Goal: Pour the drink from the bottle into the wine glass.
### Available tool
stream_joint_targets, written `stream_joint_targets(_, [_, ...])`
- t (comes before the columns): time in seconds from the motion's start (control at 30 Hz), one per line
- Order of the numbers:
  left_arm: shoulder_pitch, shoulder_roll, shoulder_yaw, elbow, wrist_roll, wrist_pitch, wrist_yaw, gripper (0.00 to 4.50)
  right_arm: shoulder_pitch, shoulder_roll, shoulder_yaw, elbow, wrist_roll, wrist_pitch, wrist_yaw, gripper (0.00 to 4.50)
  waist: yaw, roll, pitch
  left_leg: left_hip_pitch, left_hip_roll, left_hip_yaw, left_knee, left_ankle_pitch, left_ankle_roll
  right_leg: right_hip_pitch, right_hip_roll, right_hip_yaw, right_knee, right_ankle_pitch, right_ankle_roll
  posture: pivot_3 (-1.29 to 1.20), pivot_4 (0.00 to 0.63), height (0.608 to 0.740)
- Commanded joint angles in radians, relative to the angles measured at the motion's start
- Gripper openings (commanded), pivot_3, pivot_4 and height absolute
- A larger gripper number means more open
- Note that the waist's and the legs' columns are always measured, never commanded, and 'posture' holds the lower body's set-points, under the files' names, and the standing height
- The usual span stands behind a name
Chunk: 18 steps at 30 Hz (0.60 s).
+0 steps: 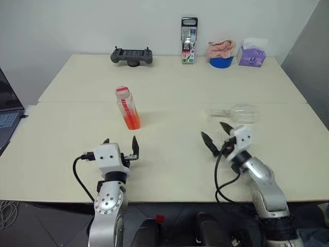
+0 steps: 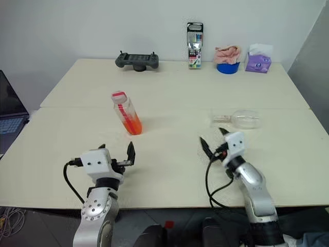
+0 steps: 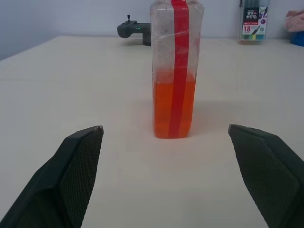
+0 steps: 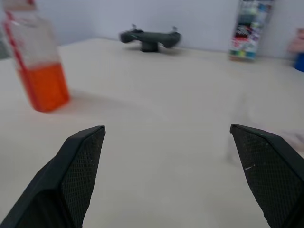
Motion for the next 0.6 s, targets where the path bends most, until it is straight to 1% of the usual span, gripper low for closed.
stream_joint_targets(0.03, [-0.043, 0.003, 0.021, 0.001, 0.013, 0.017, 0.018, 4.48, -0.086, -0.028, 0.010, -0.040, 0.067, 0.083, 0.069, 4.50, 0.001, 0.000, 0.000, 0.000, 0.000, 0.000, 0.000, 0.000, 0.000, 0.000, 0.000, 0.000, 0.000, 0.000, 0.000, 0.00, 0.150, 0.740])
stream_joint_targets(0.1, [-0.077, 0.007, 0.032, 0.012, 0.011, 0.037, 0.022, 4.48, -0.146, -0.035, 0.010, -0.034, 0.100, 0.133, 0.092, 4.50, 0.002, 0.000, 0.000, 0.000, 0.000, -0.001, 0.000, 0.000, 0.000, 0.000, 0.000, -0.001, 0.000, 0.002, -0.003, 0.00, 0.150, 0.740])
stream_joint_targets(0.3, [-0.178, 0.033, 0.068, 0.046, -0.024, 0.087, -0.010, 4.48, -0.294, -0.044, -0.007, 0.016, 0.158, 0.213, 0.147, 4.50, 0.001, 0.000, 0.000, 0.000, 0.000, -0.001, 0.000, 0.000, 0.000, 0.000, 0.000, -0.001, 0.000, 0.002, -0.004, 0.00, 0.150, 0.740])
stream_joint_targets(0.43, [-0.264, 0.077, 0.077, 0.089, -0.019, 0.095, -0.029, 4.48, -0.347, -0.061, -0.007, 0.045, 0.186, 0.232, 0.200, 4.50, 0.002, 0.000, 0.000, -0.001, 0.000, -0.002, 0.000, 0.000, 0.000, 0.000, 0.000, -0.002, 0.000, 0.003, -0.004, 0.00, 0.150, 0.740])
stream_joint_targets(0.6, [-0.322, 0.079, 0.075, 0.154, -0.020, 0.084, -0.030, 4.48, -0.379, -0.059, -0.006, 0.072, 0.189, 0.227, 0.213, 4.50, 0.002, 0.000, 0.000, 0.000, 0.000, -0.001, 0.000, 0.000, 0.000, 0.000, -0.001, -0.001, 0.000, 0.003, -0.004, 0.00, 0.150, 0.740])
